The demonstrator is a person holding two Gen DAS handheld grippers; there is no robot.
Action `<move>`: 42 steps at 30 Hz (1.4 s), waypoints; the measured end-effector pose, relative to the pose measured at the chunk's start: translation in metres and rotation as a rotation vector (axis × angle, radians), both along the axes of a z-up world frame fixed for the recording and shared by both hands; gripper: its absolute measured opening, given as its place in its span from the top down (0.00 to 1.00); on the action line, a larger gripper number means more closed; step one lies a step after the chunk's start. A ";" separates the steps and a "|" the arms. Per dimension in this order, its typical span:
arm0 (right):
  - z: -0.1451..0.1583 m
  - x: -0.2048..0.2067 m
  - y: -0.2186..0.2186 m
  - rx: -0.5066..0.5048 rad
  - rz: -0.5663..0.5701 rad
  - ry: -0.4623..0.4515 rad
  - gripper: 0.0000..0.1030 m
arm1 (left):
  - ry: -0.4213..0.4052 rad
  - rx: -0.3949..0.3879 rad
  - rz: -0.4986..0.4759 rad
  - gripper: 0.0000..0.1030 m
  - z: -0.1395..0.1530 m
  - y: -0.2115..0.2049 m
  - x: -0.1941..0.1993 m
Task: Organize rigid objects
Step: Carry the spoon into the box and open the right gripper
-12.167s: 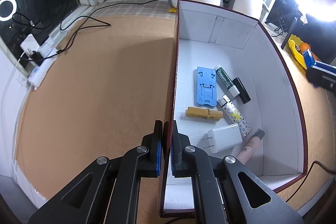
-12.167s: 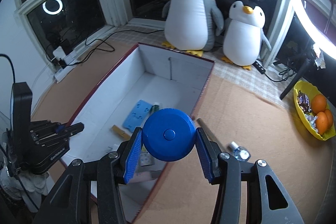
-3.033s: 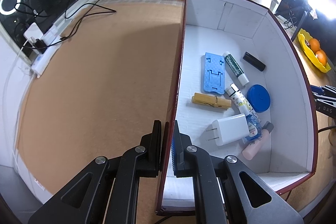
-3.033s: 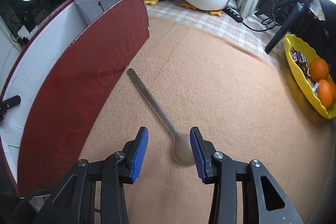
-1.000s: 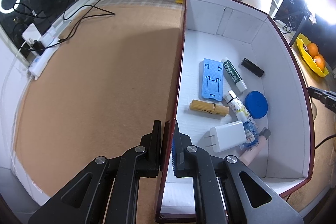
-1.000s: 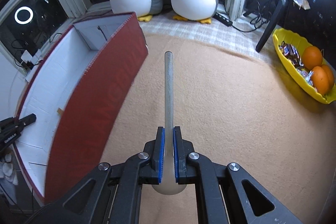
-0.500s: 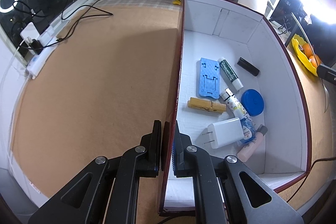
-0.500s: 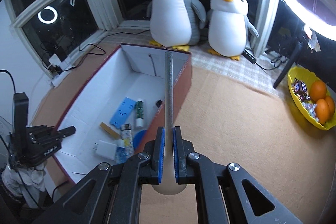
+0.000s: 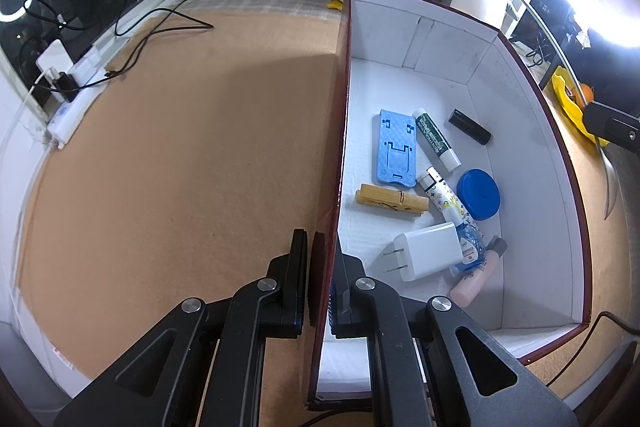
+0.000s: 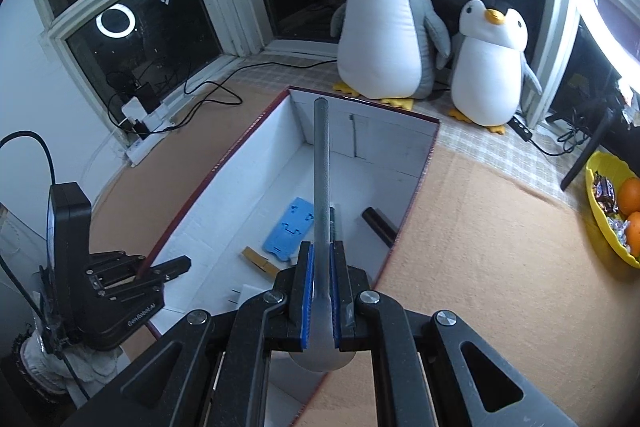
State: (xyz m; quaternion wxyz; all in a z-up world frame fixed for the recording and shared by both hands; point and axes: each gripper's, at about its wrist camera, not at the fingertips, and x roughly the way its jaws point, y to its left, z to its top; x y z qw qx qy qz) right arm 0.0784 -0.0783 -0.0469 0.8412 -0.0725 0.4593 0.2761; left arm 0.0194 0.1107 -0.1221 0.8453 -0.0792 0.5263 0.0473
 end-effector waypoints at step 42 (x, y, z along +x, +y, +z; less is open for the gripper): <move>-0.042 0.016 0.026 -0.024 0.013 0.101 0.79 | 0.001 0.009 -0.006 0.93 0.002 -0.002 0.003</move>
